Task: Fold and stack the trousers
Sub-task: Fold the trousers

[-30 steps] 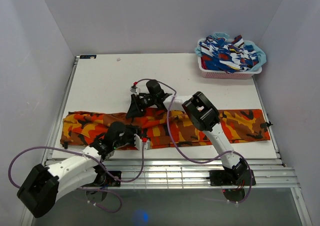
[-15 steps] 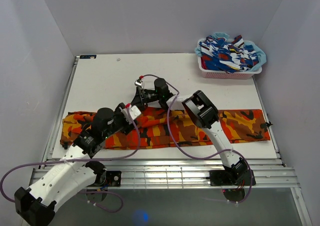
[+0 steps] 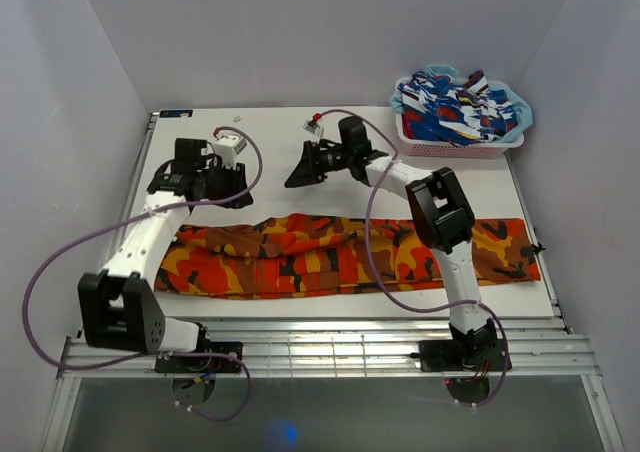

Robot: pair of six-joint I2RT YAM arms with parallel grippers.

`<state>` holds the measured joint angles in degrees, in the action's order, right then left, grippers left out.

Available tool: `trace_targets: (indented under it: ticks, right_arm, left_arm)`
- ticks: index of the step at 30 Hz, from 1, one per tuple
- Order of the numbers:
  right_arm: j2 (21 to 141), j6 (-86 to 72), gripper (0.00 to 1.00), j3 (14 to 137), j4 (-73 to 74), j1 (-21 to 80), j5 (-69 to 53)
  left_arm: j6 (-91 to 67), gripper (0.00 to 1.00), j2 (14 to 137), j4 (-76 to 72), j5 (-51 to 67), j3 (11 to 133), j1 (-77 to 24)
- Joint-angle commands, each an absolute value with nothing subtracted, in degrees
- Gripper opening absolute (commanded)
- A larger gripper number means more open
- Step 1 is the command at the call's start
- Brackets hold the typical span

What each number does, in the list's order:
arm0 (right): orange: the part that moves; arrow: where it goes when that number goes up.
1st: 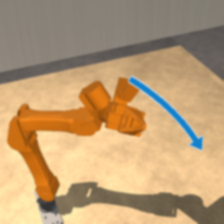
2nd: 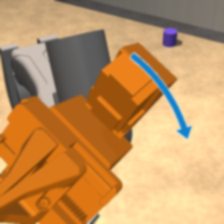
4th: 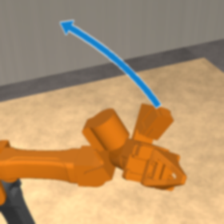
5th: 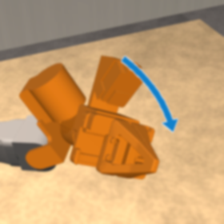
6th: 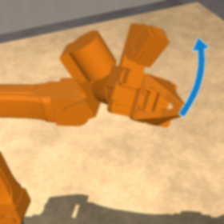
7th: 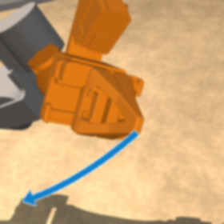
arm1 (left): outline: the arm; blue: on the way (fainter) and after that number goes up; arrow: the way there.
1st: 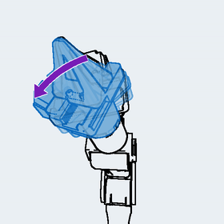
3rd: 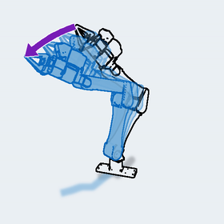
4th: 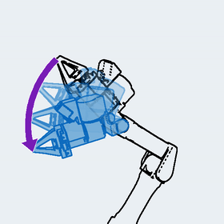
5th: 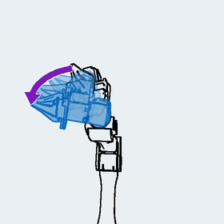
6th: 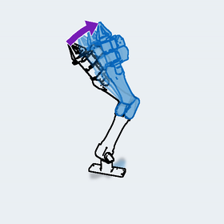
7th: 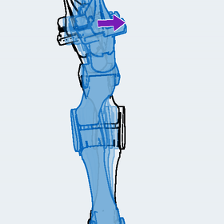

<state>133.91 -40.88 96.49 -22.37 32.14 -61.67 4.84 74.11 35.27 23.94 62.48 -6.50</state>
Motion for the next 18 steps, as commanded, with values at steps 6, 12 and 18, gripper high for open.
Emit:
trace_targets:
  ticks: [6, 12, 18]
  right_arm:
    - [113.1, 19.9, 0.56, 91.9, 33.8, 32.9, -47.2]
    - [104.5, 28.3, 0.37, 79.1, 32.9, 38.5, -36.7]
    - [100.5, 25.6, 0.21, 67.6, 22.8, 41.8, -27.6]
  left_arm:
    - [5.0, 0.44, 92.4, 51.0, 22.2, 73.7, -12.1]
    - [3.1, 0.56, 96.1, 52.7, 14.8, 77.0, -21.0]
    - [1.1, 0.58, 99.9, 51.9, 4.4, 78.0, -22.6]
